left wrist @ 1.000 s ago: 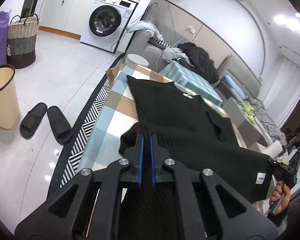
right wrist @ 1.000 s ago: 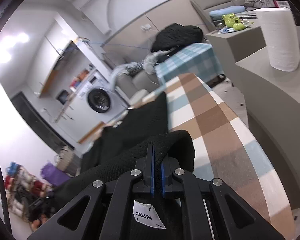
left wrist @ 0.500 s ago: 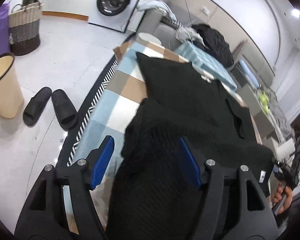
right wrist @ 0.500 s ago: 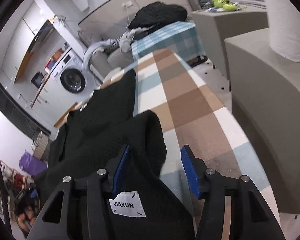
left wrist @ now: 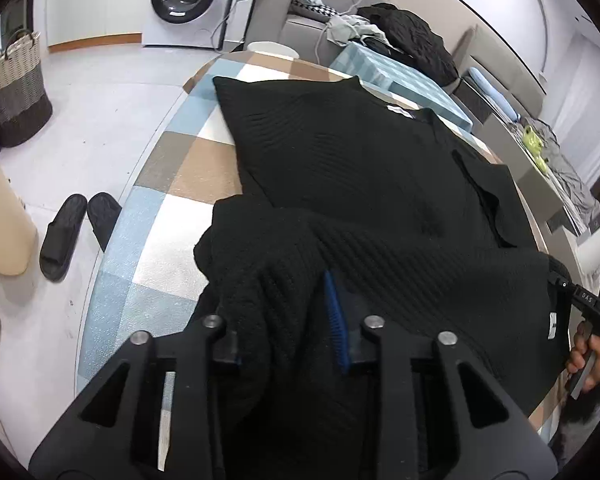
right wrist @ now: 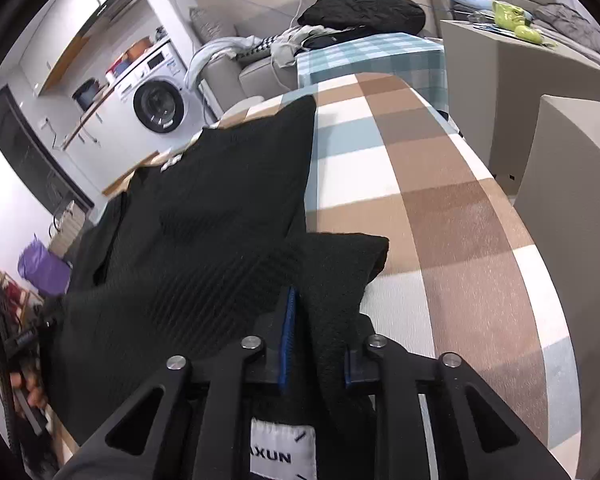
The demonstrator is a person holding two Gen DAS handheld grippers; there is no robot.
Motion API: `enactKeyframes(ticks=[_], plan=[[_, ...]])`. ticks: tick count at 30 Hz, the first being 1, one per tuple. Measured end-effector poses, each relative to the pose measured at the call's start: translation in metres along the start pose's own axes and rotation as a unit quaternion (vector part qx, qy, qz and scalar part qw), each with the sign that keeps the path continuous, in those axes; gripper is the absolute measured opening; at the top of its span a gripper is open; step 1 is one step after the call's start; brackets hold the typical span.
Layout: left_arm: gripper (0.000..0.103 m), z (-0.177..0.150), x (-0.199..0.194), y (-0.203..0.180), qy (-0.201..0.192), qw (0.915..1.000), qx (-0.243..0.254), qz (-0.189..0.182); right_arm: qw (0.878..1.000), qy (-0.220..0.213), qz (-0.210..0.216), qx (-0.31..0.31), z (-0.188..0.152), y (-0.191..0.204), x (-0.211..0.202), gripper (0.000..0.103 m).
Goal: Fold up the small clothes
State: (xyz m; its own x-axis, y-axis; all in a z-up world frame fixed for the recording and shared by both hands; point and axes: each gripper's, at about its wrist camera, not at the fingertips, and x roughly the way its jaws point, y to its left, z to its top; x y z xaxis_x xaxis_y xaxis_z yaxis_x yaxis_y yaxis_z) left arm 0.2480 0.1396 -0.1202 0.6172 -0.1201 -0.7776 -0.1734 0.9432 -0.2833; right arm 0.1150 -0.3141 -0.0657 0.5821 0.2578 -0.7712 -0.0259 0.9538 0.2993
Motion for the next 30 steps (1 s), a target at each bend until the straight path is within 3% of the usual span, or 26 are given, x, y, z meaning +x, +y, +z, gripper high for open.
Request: enactKeyframes(ticks=[11, 18, 20, 24, 30], plan=[[0.024, -0.008, -0.006, -0.007, 0.000, 0.9999, 0.015, -0.003, 1.000, 0.018, 0.011, -0.010, -0.023, -0.006, -0.024, 0.013], [0.024, -0.011, -0.017, 0.006, -0.002, 1.0000, 0.002, -0.001, 1.000, 0.011, 0.000, 0.017, 0.004, -0.007, -0.016, 0.027], [0.024, -0.013, -0.019, 0.009, -0.002, 1.0000, -0.003, -0.004, 1.000, -0.002, 0.009, 0.022, 0.013, -0.007, -0.017, 0.056], [0.024, -0.015, -0.019, 0.010, 0.000, 1.0000, -0.002, -0.003, 0.999, -0.011, 0.026, 0.023, 0.029, -0.003, -0.012, 0.058], [0.024, -0.016, -0.020, 0.010, 0.002, 1.0000, -0.001, -0.004, 0.999, 0.026, 0.020, 0.003, 0.042, 0.006, 0.020, 0.058]])
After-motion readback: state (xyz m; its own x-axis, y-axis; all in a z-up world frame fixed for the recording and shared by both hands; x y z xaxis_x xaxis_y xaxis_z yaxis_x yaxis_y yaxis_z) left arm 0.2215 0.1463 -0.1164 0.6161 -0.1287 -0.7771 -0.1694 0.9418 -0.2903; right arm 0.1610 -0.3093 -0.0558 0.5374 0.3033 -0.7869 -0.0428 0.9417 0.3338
